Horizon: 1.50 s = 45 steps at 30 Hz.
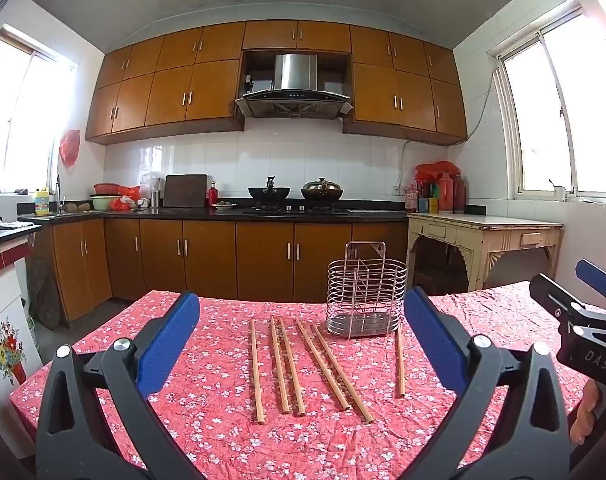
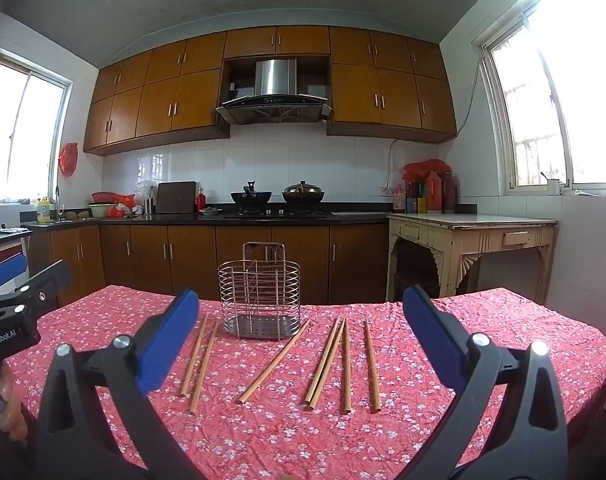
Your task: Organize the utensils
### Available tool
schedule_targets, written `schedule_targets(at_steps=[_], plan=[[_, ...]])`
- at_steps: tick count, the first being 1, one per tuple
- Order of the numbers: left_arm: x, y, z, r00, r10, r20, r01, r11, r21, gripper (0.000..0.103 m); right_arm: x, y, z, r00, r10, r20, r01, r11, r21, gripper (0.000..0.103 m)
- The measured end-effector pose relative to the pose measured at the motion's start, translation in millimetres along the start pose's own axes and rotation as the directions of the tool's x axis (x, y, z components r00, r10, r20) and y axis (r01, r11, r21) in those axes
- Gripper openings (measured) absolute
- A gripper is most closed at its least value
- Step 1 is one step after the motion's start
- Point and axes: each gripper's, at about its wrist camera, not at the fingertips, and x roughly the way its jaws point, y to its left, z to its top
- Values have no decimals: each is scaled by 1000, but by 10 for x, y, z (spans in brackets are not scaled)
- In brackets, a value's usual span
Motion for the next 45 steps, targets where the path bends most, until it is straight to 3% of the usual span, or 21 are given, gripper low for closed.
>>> schedule_targets(at_steps=[45], plan=[[-1, -2, 1, 1000, -2, -4, 2, 1000, -2, 101, 0, -17, -40, 1000, 0, 2, 0, 1000, 5, 99]])
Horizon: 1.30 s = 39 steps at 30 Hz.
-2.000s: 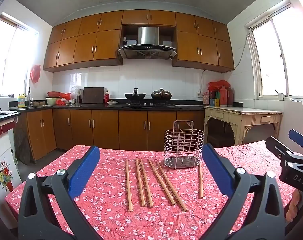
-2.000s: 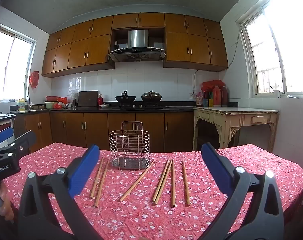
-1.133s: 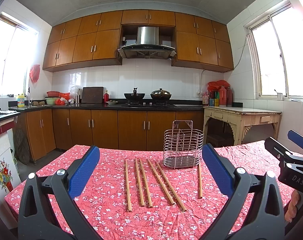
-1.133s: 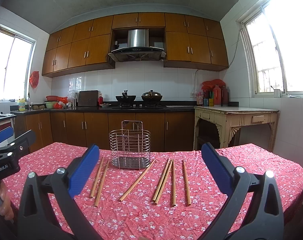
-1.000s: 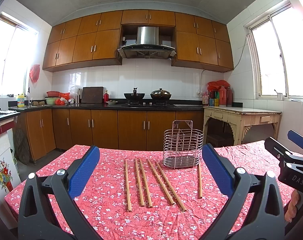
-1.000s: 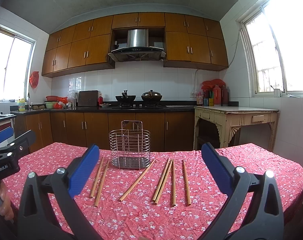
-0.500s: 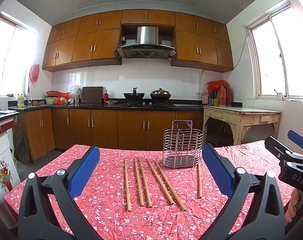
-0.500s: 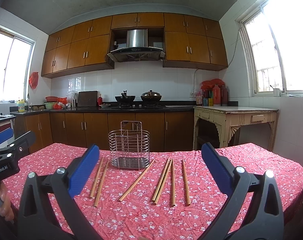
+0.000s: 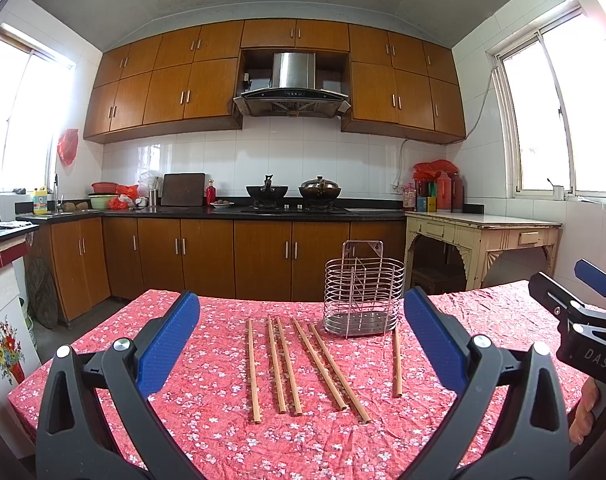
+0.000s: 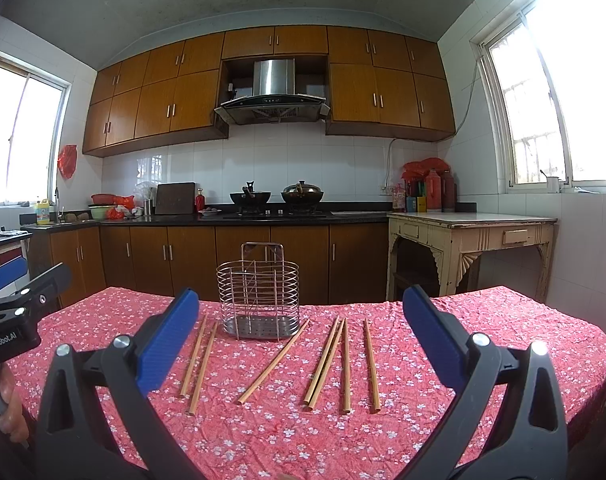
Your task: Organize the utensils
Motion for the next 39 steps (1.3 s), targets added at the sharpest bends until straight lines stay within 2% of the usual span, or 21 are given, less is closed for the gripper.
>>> schedule_targets(at_steps=[34, 39], plan=[[2, -29, 2, 1000, 1, -3, -1, 1000, -2, 101, -14, -53, -2, 1000, 1, 0, -1, 1000, 2, 99], [36, 28, -8, 1000, 6, -23, -6, 1000, -24, 101, 54, -67, -60, 1000, -7, -19, 7, 1000, 5, 99]])
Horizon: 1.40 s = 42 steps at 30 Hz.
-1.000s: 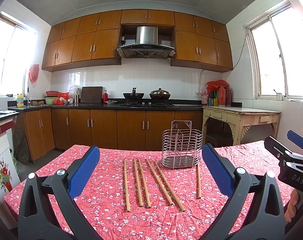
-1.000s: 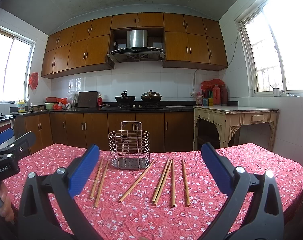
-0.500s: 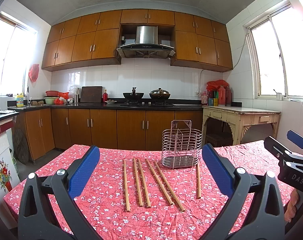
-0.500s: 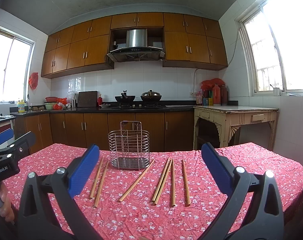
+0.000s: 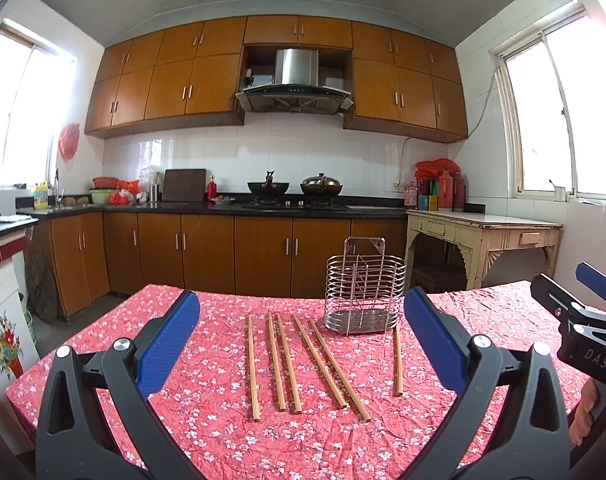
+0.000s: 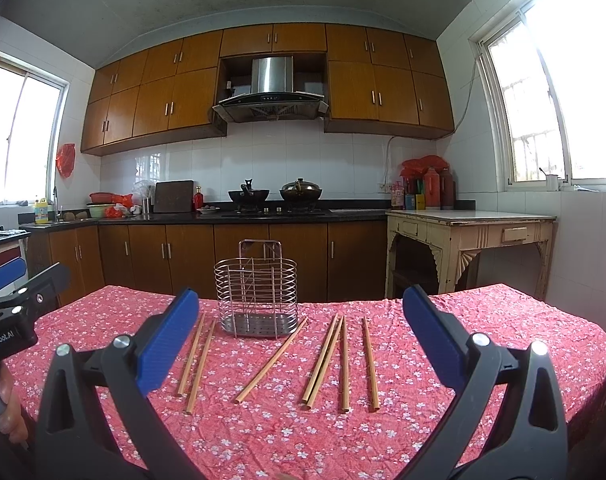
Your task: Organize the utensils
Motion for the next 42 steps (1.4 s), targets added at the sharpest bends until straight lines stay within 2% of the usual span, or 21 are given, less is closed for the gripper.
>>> schedule_targets(at_steps=[3, 7, 10, 13, 14, 15, 17, 18, 21, 23, 25, 27, 28, 30, 32, 33, 36, 37, 38, 40, 42], plan=[[182, 21, -107, 998, 17, -53, -18, 1000, -23, 101, 184, -198, -96, 999, -12, -52, 13, 999, 32, 99], [403, 141, -174, 988, 45, -150, -52, 998, -42, 101, 550, -427, -248, 978, -60, -198, 77, 994, 82, 99], [576, 293, -223, 972, 69, -224, -85, 994, -63, 101, 902, -656, -411, 934, -98, -343, 140, 985, 100, 99], [742, 450, -277, 951, 83, -297, -113, 990, -86, 101, 1232, -828, -616, 867, -121, -483, 192, 976, 100, 99], [780, 473, -288, 946, 82, -313, -115, 989, -89, 101, 1321, -862, -671, 846, -123, -519, 201, 975, 96, 92], [855, 531, -317, 934, 81, -347, -121, 988, -95, 101, 1401, -902, -735, 826, -125, -550, 208, 974, 90, 80], [968, 584, -364, 912, 86, -400, -135, 986, -97, 101, 1560, -966, -820, 782, -120, -611, 214, 973, 83, 70], [1047, 637, -405, 892, 73, -447, -134, 985, -107, 101, 1645, -986, -869, 765, -105, -635, 208, 974, 90, 65], [1156, 732, -503, 860, 24, -510, -116, 982, -150, 101, 1804, -1010, -964, 731, -88, -677, 206, 974, 96, 51], [1261, 783, -577, 822, 37, -569, -137, 981, -134, 101, 1936, -1004, -1038, 703, -76, -707, 196, 976, 90, 46], [1335, 814, -629, 799, 37, -600, -138, 983, -123, 101, 2055, -992, -1101, 679, -84, -729, 199, 977, 72, 41], [1377, 832, -662, 787, 25, -617, -128, 984, -124, 100, 2103, -993, -1118, 681, -103, -725, 200, 979, 48, 34], [1417, 822, -675, 776, 26, -630, -123, 986, -111, 94, 2118, -980, -1117, 681, -115, -723, 202, 979, 35, 32], [1494, 789, -699, 758, 41, -651, -119, 990, -76, 82, 2136, -979, -1122, 684, -111, -721, 203, 978, 41, 18], [1581, 744, -754, 732, 42, -680, -100, 994, -47, 68, 2226, -977, -1112, 681, -108, -724, 201, 979, 44, 14], [1634, 733, -779, 723, 42, -689, -95, 995, -39, 66, 2222, -988, -1102, 681, -106, -725, 200, 979, 46, 14], [1742, 671, -866, 695, 34, -719, -71, 997, -22, 48, 2216, -1008, -1085, 682, -106, -724, 196, 980, 40, 10], [1781, 648, -896, 683, 31, -730, -66, 998, -19, 38, 2250, -1012, -1083, 682, -106, -724, 193, 980, 39, 9], [1802, 628, -904, 685, 49, -727, -72, 997, 0, 27, 2243, -1025, -1085, 683, -105, -723, 194, 980, 41, 9], [1852, 622, -909, 683, 66, -728, -73, 997, 22, 12, 2289, -1066, -1081, 681, -108, -724, 201, 979, 43, 8], [1925, 638, -896, 676, 64, -734, -73, 997, 19, 7, 2361, -1134, -1066, 677, -120, -726, 218, 975, 42, 8]])
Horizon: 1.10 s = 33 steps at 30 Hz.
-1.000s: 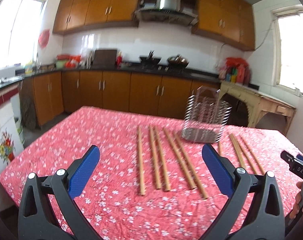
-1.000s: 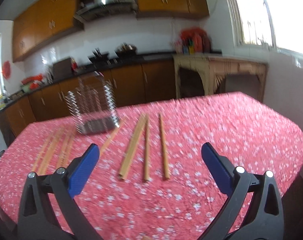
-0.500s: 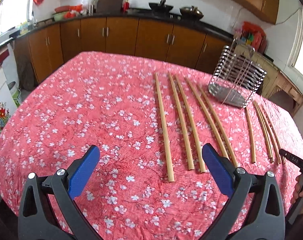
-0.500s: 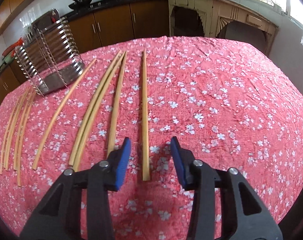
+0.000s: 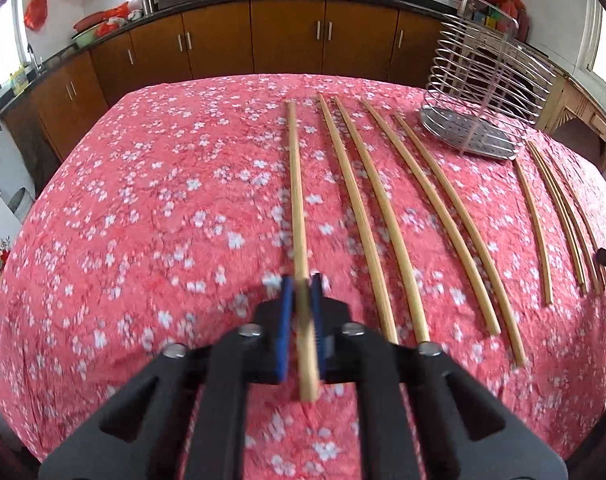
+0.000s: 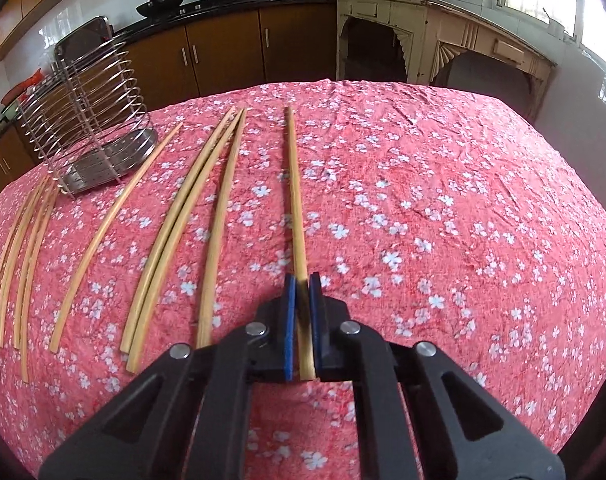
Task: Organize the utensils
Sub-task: 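Lower the left tool onto a wooden chopstick and close it while the right tool grasps another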
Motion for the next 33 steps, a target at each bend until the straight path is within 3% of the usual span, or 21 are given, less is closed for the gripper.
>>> schedule_targets(at_steps=[9, 13, 15, 20, 23, 26, 33], plan=[[347, 224, 478, 999, 40, 5, -40, 999, 10, 7, 205, -344, 274, 998, -58, 7, 57, 995, 84, 8], [255, 333, 399, 1000, 18, 19, -18, 1000, 0, 8, 161, -354, 218, 999, -43, 7, 42, 997, 71, 12], [203, 329, 314, 1000, 1, 21, -1, 1000, 7, 9, 125, -327, 166, 999, -38, 10, 38, 998, 58, 23], [122, 333, 197, 1000, -12, 21, 12, 1000, 7, 11, 36, -232, 31, 999, -29, 15, 28, 998, 50, 24], [99, 311, 163, 1000, -7, 22, 7, 1000, 6, 11, 1, -203, -26, 999, -43, 22, 42, 998, 45, 23], [94, 282, 110, 999, 12, 38, -12, 1000, 7, 11, -18, -232, -50, 998, -47, 29, 46, 998, 48, 10], [67, 317, 101, 999, 8, 42, -7, 1000, -19, 7, -173, -298, -75, 997, -26, 70, 22, 998, 63, 8]])
